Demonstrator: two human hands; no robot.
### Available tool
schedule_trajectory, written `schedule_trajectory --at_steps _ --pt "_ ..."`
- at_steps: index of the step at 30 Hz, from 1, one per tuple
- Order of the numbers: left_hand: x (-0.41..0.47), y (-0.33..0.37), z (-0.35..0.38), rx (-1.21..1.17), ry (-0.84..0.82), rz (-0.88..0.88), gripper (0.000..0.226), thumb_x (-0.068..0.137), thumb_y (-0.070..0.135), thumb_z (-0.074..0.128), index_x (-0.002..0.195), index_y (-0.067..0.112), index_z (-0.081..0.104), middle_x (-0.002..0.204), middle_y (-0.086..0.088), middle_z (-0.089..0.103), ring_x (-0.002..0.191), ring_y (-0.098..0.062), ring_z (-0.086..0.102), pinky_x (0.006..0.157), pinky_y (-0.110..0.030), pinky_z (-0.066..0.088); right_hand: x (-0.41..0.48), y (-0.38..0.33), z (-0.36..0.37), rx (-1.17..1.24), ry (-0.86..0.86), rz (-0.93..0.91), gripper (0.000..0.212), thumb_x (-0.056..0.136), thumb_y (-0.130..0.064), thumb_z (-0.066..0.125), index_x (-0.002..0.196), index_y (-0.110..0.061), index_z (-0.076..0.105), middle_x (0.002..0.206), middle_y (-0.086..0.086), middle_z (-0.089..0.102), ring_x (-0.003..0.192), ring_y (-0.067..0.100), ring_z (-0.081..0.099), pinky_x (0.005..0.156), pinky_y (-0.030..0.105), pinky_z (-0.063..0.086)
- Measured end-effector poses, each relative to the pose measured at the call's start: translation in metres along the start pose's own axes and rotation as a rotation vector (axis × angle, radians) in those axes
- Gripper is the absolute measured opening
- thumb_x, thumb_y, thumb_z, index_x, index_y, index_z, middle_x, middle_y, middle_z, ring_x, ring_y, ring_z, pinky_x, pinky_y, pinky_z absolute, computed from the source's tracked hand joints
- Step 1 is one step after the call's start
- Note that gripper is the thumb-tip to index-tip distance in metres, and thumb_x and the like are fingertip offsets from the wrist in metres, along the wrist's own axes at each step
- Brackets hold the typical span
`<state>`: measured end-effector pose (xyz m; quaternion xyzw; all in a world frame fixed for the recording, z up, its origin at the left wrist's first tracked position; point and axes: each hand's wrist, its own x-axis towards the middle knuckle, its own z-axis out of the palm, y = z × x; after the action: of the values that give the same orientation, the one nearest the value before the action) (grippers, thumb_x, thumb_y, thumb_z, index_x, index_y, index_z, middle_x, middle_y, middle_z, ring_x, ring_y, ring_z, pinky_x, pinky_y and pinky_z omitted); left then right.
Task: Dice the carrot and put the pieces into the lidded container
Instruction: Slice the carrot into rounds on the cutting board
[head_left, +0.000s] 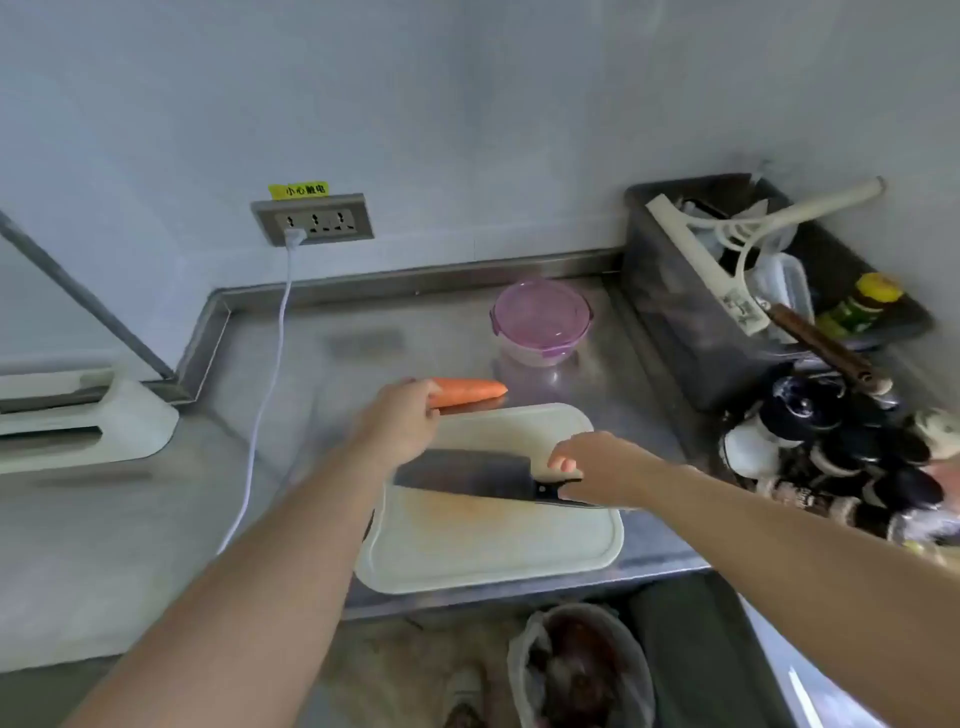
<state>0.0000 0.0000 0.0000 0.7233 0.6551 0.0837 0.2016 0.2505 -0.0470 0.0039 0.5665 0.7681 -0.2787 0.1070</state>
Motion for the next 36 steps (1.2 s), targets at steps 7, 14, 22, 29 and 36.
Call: schedule_trajectory --at_steps 7,14,22,29,36 --pt "0.042 0.005 0.016 0.347 -0.057 0.117 0.053 0.094 0.020 0.047 0.145 0.022 0.032 0.148 -0.001 0.037 0.135 -0.026 0.034 0.107 -0.040 0.035 0.025 0.000 0.011 -0.087 -0.107 0.022 0.040 0.088 -0.034 0.063 0.127 -0.028 0.054 0.123 -0.002 0.059 0.107 0.023 0.058 0.091 0.033 0.049" --pt "0.075 0.001 0.030 0.503 -0.162 0.129 0.046 0.093 0.022 0.050 0.138 0.024 0.040 0.135 -0.003 0.048 0.123 -0.026 0.047 0.099 -0.039 0.037 0.036 0.004 0.011 -0.144 -0.128 -0.015 0.035 0.083 -0.040 0.062 0.116 -0.027 0.057 0.110 -0.001 0.061 0.097 0.024 0.059 0.084 0.036 0.051" --pt "0.071 0.001 0.037 0.500 -0.090 0.107 0.041 0.091 0.020 0.058 0.130 0.016 0.045 0.125 -0.006 0.041 0.108 -0.026 0.054 0.091 -0.034 0.042 0.038 0.007 0.016 -0.174 -0.064 -0.022 0.021 0.076 -0.025 0.056 0.095 -0.017 0.060 0.089 0.001 0.063 0.080 0.024 0.061 0.069 0.036 0.055" --pt "0.036 -0.006 -0.003 0.240 0.189 0.016 0.042 0.089 0.021 0.060 0.129 0.013 0.047 0.122 -0.009 0.056 0.112 -0.031 0.051 0.090 -0.038 0.040 0.015 0.012 0.014 -0.014 0.034 0.080 0.026 0.084 -0.031 0.051 0.109 -0.028 0.044 0.091 -0.004 0.060 0.079 0.021 0.058 0.069 0.036 0.053" --pt "-0.035 -0.003 -0.010 -0.008 0.279 -0.102 0.041 0.087 0.023 0.063 0.126 0.018 0.052 0.121 -0.002 0.059 0.110 -0.029 0.052 0.087 -0.038 0.041 -0.014 0.022 0.028 0.220 0.229 0.170 0.042 0.098 -0.038 0.044 0.139 -0.035 0.036 0.073 -0.007 0.063 0.058 0.010 0.057 0.046 0.021 0.041"
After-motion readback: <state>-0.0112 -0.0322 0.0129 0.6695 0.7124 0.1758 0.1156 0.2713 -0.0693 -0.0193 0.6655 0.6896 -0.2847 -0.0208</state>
